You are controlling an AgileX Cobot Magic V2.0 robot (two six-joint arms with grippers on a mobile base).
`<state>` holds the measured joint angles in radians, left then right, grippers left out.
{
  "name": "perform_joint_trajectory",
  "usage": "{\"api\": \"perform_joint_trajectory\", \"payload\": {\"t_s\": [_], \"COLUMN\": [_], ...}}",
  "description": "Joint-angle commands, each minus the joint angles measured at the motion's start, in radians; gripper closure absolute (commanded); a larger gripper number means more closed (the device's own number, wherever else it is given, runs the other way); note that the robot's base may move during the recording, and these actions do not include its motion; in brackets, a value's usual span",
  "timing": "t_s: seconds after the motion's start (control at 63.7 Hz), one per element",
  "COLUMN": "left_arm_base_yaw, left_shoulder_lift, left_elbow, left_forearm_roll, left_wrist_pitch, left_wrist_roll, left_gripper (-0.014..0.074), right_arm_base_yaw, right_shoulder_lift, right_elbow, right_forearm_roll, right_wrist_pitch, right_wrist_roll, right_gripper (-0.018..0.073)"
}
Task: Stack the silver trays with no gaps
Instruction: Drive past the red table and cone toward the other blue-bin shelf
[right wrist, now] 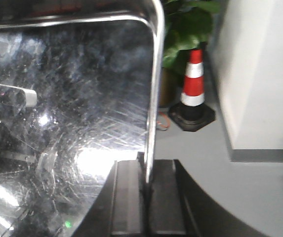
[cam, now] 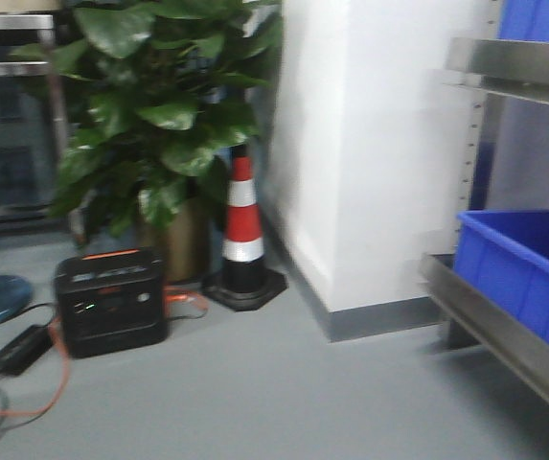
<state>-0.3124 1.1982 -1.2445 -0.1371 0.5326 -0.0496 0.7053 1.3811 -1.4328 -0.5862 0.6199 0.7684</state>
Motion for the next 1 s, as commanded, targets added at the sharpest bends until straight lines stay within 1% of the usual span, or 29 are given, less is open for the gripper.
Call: {"api": "perform_joint_trajectory", "payload": {"t_s": [0.0,0.989], "left_arm_base_yaw": [-0.018,-0.018], "left_shoulder_lift": [-0.009,-0.009], "left_elbow": [-0.015,-0.015], "left_forearm_roll": [-0.058,-0.058], "left_wrist_pitch": [-0.028,-0.028], "left_wrist_roll": [0.012,0.012], "left_gripper": [0.0615,0.0615], "right_arm_base_yaw": [0.016,0.016], "right_shoulder_lift": [-0.008,-0.008], "right_elbow": [-0.008,-0.008], "right_forearm_roll": [0.019,0.019], "right_wrist_pitch": [-0.135,-0.135], "right_wrist_roll": [-0.012,-0.012], "right_gripper": [0.0638,0.0638]}}
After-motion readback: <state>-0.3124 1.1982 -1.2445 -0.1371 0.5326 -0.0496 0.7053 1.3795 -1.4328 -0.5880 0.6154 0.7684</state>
